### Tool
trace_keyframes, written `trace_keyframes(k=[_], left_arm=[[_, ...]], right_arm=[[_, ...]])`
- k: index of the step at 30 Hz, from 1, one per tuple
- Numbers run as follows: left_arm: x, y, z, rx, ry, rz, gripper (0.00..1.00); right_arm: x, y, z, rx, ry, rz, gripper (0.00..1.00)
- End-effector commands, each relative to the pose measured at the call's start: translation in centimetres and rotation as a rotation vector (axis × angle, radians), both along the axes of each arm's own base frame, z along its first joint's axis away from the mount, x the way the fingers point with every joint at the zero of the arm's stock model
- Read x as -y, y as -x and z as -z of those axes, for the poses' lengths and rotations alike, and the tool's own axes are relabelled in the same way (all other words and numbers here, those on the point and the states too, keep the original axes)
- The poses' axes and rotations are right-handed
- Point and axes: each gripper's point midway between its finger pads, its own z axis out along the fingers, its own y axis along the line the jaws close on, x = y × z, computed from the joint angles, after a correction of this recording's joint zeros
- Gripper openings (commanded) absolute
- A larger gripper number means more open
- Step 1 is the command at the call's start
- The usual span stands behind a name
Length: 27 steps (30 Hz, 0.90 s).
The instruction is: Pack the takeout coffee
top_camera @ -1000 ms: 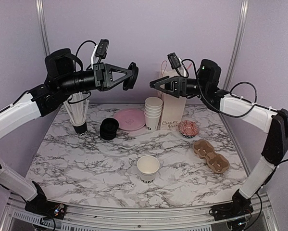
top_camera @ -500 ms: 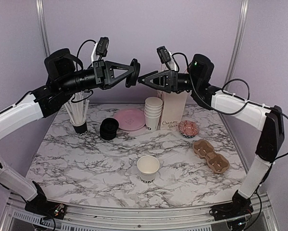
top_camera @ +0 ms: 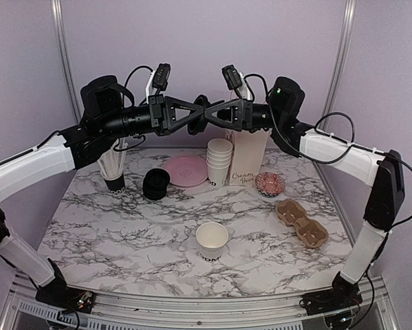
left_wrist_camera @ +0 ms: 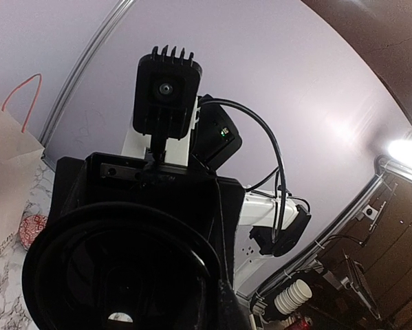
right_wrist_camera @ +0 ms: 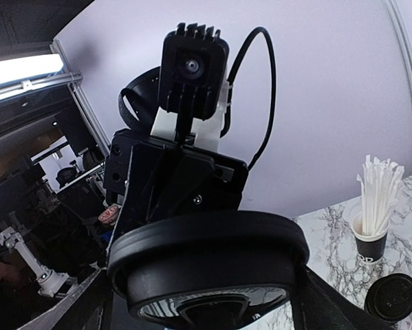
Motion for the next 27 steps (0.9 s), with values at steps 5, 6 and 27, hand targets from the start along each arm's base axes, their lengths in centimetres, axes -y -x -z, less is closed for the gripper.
trace_keyframes(k=[5, 6, 27], left_arm=[[-0.7, 1.1, -3.2, 0.083, 0.07, 0.006, 0.07], [-0.8, 1.1, -3.2, 0.086, 0.07, 0.005, 0.07], [-5.9, -3.1, 6.7, 0.061, -0.451, -0.374, 0.54]], right_arm=[[0.2, 1.3, -1.1, 0.036, -0.039, -0.057, 0.81], [0.2, 1.4, -1.2, 0.038, -0.041, -0.062, 0.79], [4.9, -0.2, 7.4, 0.305, 0.275, 0.115, 0.61]])
